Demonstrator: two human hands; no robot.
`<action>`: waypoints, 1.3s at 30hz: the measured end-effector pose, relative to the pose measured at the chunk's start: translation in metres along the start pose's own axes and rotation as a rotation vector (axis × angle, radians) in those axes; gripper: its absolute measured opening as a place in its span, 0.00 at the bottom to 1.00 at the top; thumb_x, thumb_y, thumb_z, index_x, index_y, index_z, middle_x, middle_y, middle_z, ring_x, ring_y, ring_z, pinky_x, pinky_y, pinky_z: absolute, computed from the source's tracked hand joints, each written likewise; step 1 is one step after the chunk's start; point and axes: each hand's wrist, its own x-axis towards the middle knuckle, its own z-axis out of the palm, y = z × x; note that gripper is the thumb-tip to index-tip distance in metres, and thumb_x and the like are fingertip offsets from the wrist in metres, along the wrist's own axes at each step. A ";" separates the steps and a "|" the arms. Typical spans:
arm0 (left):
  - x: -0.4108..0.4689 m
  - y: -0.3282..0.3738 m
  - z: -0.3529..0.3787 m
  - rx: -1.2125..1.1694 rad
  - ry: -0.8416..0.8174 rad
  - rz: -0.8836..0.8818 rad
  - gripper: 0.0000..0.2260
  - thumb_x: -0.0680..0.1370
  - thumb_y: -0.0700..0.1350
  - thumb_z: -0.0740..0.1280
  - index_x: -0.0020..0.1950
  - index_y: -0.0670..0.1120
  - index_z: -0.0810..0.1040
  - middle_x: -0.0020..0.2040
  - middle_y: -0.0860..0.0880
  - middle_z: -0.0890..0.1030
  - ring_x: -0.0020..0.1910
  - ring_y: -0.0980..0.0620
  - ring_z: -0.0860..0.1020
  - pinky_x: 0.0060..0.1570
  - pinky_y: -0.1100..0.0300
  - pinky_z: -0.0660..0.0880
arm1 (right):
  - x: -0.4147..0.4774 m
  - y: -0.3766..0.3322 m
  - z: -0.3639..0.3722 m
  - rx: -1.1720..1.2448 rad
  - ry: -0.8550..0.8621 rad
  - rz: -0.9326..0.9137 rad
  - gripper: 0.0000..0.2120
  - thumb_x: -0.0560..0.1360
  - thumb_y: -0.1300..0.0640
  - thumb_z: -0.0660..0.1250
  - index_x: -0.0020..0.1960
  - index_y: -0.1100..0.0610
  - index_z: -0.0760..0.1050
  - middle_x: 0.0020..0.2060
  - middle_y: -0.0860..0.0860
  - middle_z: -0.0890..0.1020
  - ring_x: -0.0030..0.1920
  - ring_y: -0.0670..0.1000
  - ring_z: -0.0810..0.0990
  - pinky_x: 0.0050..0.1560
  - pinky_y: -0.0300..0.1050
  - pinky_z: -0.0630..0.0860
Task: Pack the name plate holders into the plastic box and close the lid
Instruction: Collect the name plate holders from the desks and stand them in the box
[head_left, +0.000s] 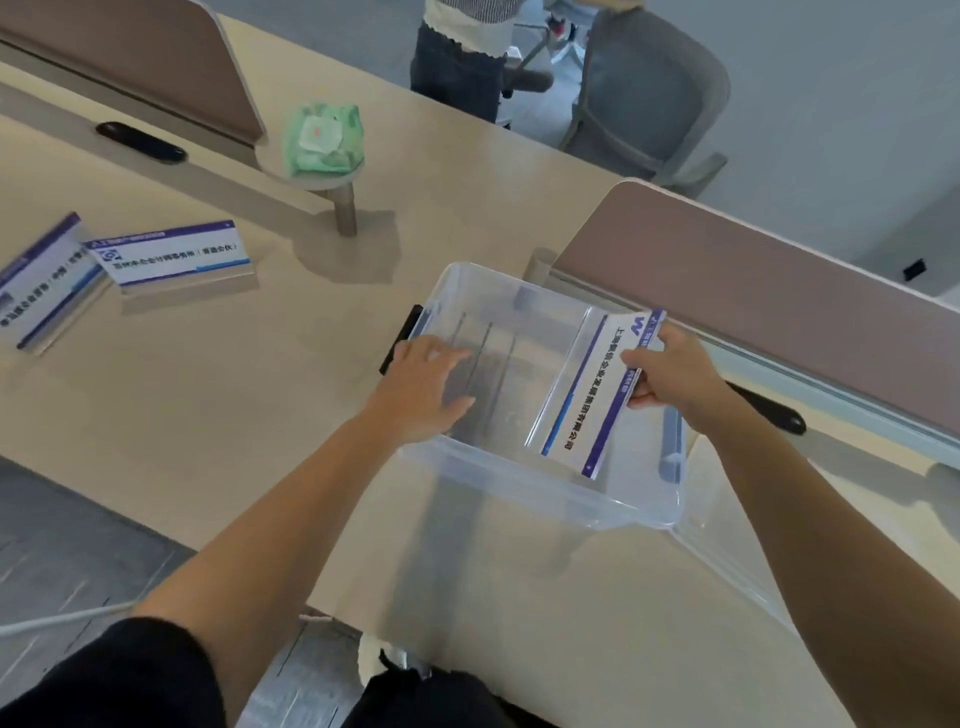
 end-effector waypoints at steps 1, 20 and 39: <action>0.006 -0.004 -0.001 0.037 0.013 -0.031 0.27 0.77 0.55 0.69 0.74 0.53 0.67 0.71 0.46 0.65 0.72 0.43 0.57 0.69 0.48 0.65 | 0.008 0.005 0.000 -0.014 -0.008 0.021 0.11 0.79 0.65 0.64 0.60 0.57 0.73 0.38 0.56 0.85 0.28 0.49 0.85 0.27 0.41 0.79; 0.033 -0.026 0.014 0.127 0.000 -0.318 0.29 0.78 0.51 0.63 0.78 0.55 0.57 0.73 0.49 0.67 0.70 0.42 0.64 0.62 0.47 0.71 | 0.127 0.061 0.082 -0.186 -0.270 0.248 0.17 0.76 0.62 0.64 0.64 0.59 0.73 0.47 0.62 0.84 0.36 0.56 0.86 0.36 0.48 0.84; 0.033 -0.028 0.015 0.128 0.027 -0.328 0.29 0.77 0.49 0.64 0.77 0.58 0.58 0.70 0.49 0.70 0.66 0.43 0.67 0.61 0.49 0.71 | 0.087 0.104 0.101 -0.192 -0.404 -0.110 0.43 0.74 0.43 0.69 0.77 0.31 0.43 0.69 0.55 0.76 0.41 0.47 0.87 0.58 0.55 0.81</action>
